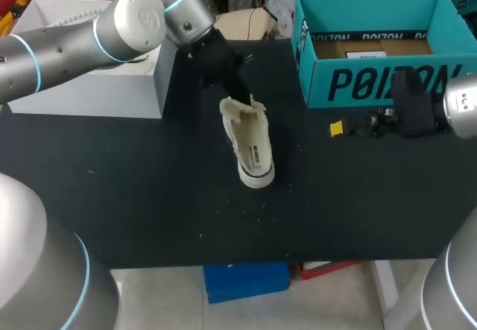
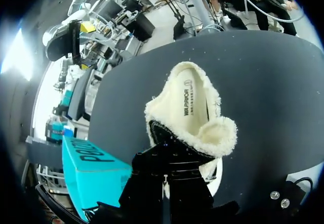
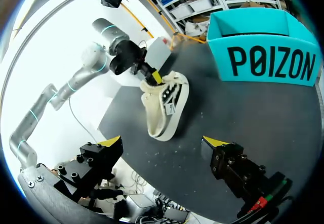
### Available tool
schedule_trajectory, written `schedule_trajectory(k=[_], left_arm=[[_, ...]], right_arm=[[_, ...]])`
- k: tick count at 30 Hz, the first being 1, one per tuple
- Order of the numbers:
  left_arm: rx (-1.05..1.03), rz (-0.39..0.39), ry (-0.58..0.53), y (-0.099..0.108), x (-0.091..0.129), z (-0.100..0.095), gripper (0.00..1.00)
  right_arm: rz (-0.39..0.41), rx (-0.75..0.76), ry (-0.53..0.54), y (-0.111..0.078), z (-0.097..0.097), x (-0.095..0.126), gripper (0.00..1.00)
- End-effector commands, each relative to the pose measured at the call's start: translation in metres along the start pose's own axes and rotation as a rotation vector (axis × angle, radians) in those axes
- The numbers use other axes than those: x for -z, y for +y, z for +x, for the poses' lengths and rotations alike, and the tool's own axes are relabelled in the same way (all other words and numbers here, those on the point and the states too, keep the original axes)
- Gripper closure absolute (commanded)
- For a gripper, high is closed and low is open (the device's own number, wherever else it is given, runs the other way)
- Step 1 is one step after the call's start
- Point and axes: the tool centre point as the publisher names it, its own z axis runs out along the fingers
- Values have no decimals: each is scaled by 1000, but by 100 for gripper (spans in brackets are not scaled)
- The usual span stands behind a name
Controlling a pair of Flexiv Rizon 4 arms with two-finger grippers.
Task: Take the shoe out of the shoebox, open the shoe tongue, remove and reinsert the insole, then place the shoe into the shoebox
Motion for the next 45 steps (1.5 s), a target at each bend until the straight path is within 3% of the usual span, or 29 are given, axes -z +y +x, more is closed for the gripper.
schedule_trajectory(k=[1, 10, 16, 24, 29, 33, 37, 45], left_arm=[[2, -9, 2, -10, -6, 7, 100], [-1, 19, 13, -7, -25, 3, 100], [-30, 12, -9, -5, -28, -11, 100], [-92, -97, -33, -12, 19, -29, 100], [-78, -191, 42, -13, 51, -9, 100], [-42, -235, 94, -10, 61, 12, 100], [-28, -246, 99, -8, 56, 20, 100], [-66, -199, 144, -9, 19, 9, 100]], right_arm=[[1, -1, -1, 0, 0, -1, 0], [1, -1, -1, 0, 0, -1, 0], [1, -1, -1, 0, 0, -1, 0], [1, -1, -1, 0, 0, -1, 0], [1, -1, -1, 0, 0, -1, 0], [1, -1, -1, 0, 0, -1, 0], [1, -1, -1, 0, 0, -1, 0], [1, -1, -1, 0, 0, -1, 0]])
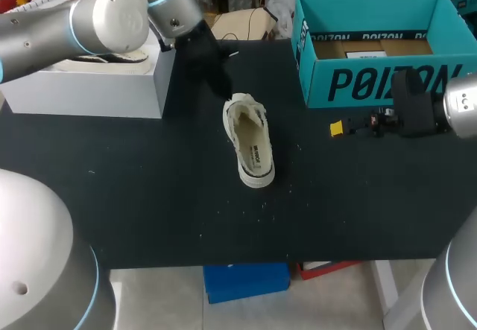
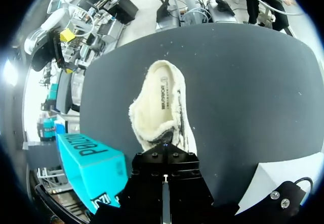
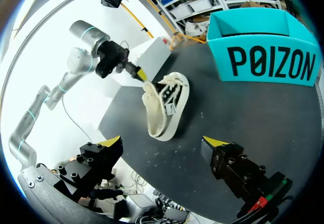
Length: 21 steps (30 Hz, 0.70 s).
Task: Take the shoe out of the shoebox, open the shoe tongue, remove and reinsert the insole, then place the shoe into the shoebox
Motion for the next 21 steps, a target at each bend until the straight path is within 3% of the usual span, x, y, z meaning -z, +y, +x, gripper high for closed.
schedule_trajectory(k=[1, 8, 15, 21], left_arm=[[-12, 17, 23, 0, -26, -15, 100], [-25, 66, 21, -14, -43, -18, 100], [-19, 124, 29, -32, -55, -7, 100], [-19, 109, 33, -37, -40, -3, 100]], right_arm=[[1, -1, -1, 0, 0, -1, 0], [1, -1, -1, 0, 0, -1, 0], [1, -1, -1, 0, 0, -1, 0], [1, -1, -1, 0, 0, -1, 0]])
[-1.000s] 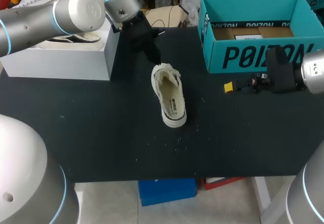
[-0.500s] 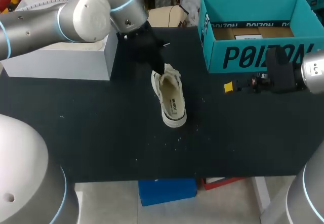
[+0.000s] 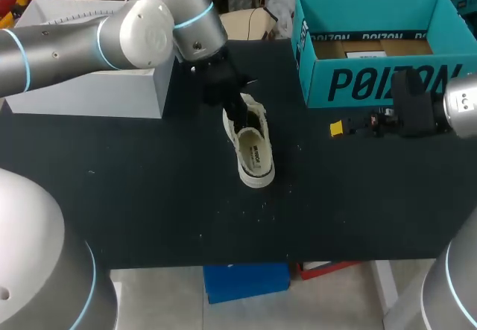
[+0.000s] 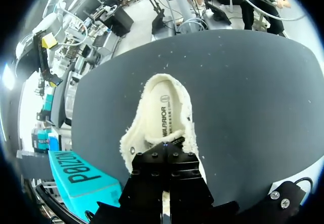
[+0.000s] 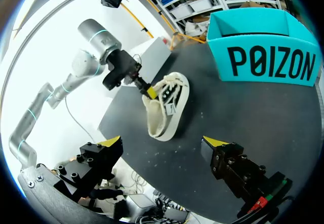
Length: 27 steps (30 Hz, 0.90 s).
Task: Take the shoe out of the shoebox, open the shoe tongue, remove and reinsert the insole, then place the shoe into the shoebox
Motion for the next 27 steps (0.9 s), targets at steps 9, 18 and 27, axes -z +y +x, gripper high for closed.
schedule_trajectory(k=[9, 18, 27], left_arm=[[-59, -82, 90, -15, 60, 1, 90], [-71, -85, 111, -14, 69, 9, 71], [82, -15, 5, -19, 73, 15, 17]], right_arm=[[1, -1, -1, 0, 1, -1, 0], [1, -1, -1, 0, 1, -1, 0], [1, -1, -1, 0, 1, -1, 0]])
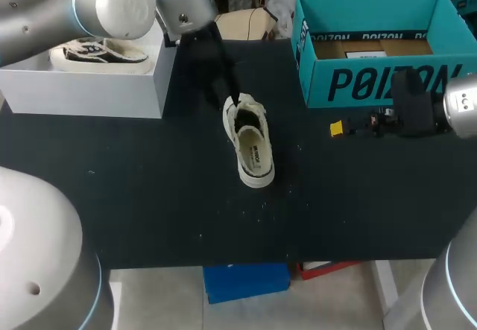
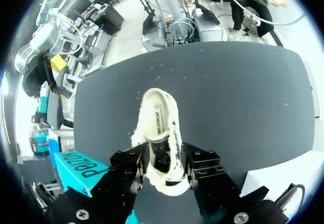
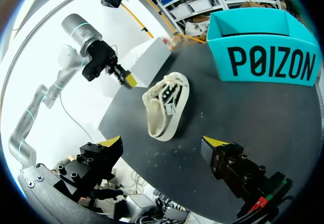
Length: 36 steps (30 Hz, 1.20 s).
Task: Take the shoe out of the shoebox, open the shoe tongue, remove and reinsert the insole, then place the shoe into the shoebox
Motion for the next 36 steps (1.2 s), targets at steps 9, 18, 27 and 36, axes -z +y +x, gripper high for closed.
schedule_trajectory(k=[9, 18, 27, 36], left_arm=[[278, 7, -162, -7, 17, 36, 0], [278, 7, -162, -7, 17, 36, 0], [739, 5, -47, 0, 14, 31, 0], [1175, -15, -250, -2, 39, 60, 0]], right_arm=[[1, -1, -1, 0, 0, -1, 0], [1, -1, -1, 0, 0, -1, 0], [1, -1, -1, 0, 0, -1, 0], [1, -1, -1, 0, 0, -1, 0]])
